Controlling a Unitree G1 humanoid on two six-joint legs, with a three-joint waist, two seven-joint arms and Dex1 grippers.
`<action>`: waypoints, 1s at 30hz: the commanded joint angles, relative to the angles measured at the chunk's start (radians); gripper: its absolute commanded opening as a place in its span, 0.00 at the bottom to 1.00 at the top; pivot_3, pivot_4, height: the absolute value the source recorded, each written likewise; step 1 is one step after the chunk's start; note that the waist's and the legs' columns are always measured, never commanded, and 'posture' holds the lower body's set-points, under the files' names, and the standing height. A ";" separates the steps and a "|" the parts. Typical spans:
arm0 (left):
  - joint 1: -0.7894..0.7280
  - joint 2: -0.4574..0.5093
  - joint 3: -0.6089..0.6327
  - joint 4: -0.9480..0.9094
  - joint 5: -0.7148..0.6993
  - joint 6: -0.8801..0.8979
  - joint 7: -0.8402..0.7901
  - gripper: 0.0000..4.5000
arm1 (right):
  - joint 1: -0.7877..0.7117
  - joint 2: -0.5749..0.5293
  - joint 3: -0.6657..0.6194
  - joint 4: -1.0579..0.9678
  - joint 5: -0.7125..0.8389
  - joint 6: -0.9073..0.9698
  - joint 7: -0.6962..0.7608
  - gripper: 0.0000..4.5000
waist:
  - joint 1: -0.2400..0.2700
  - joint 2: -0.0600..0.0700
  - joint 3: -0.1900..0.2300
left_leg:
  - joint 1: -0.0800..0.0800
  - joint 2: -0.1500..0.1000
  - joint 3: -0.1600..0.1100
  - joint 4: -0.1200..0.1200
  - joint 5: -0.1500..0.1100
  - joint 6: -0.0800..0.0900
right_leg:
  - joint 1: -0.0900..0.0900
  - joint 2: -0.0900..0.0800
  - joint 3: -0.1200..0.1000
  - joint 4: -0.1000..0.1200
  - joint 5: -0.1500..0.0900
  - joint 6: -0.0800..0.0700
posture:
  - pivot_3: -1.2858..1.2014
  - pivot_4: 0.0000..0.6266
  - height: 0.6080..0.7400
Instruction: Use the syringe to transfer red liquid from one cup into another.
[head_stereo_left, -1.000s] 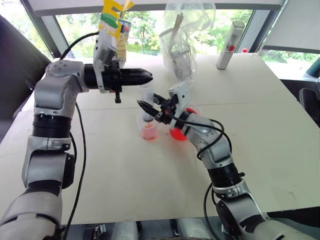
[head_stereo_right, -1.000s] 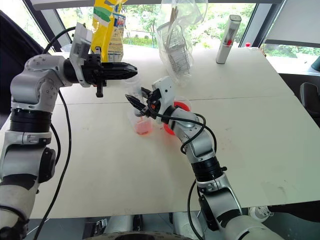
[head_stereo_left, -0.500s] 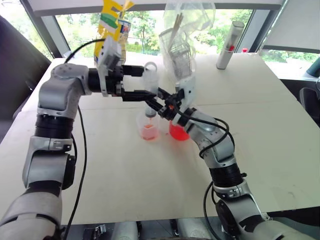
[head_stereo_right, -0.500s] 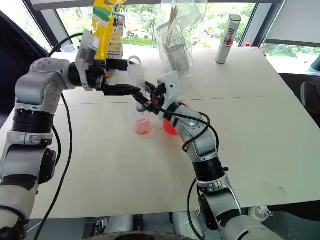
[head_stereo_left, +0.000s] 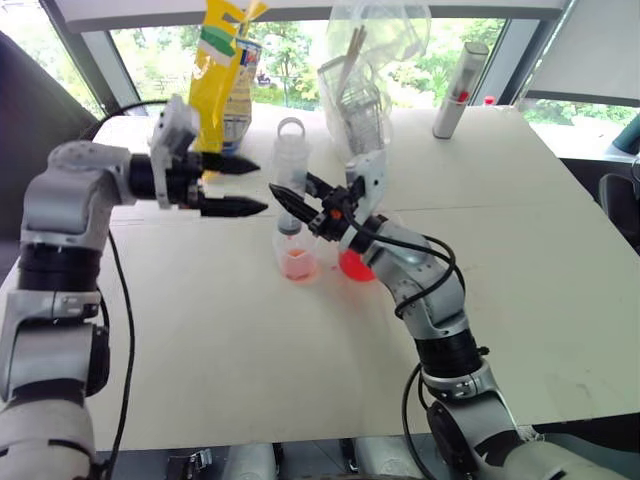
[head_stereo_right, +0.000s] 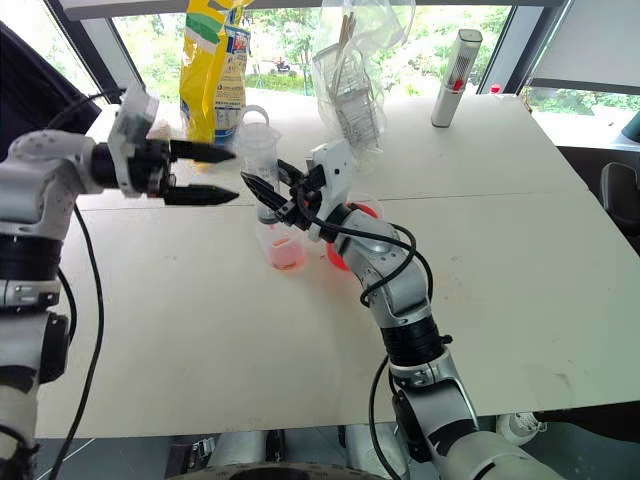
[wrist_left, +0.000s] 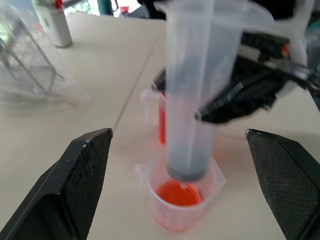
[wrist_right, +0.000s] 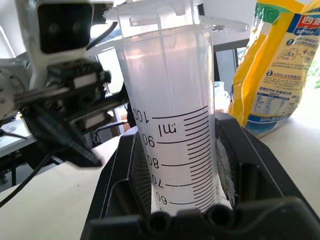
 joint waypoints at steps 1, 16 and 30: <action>0.021 0.026 0.017 -0.087 -0.026 0.020 -0.003 0.98 | -0.016 0.001 -0.023 -0.049 0.030 0.021 -0.010 0.31 | 0.001 0.000 0.000 | 0.000 0.000 0.000 0.000 0.000 0.000 | 0.000 0.000 0.000 0.000 0.000 0.000 | 0.52 0.24 0.99; 0.058 0.000 -0.024 -0.122 0.002 -0.038 0.005 0.98 | -0.382 -0.298 -0.484 -0.224 0.252 0.903 -0.372 0.31 | 0.002 0.000 0.000 | 0.000 0.000 0.000 -0.002 0.000 0.000 | 0.000 -0.004 0.001 -0.001 0.000 0.000 | 0.52 0.24 0.99; 0.053 -0.043 -0.064 -0.114 0.023 -0.088 0.009 0.98 | -0.498 -0.630 -0.145 0.407 0.202 1.227 -0.222 0.31 | -0.003 0.001 0.001 | -0.001 0.000 0.004 -0.004 -0.001 0.002 | -0.004 0.001 0.004 -0.004 0.000 0.000 | 0.52 0.24 0.99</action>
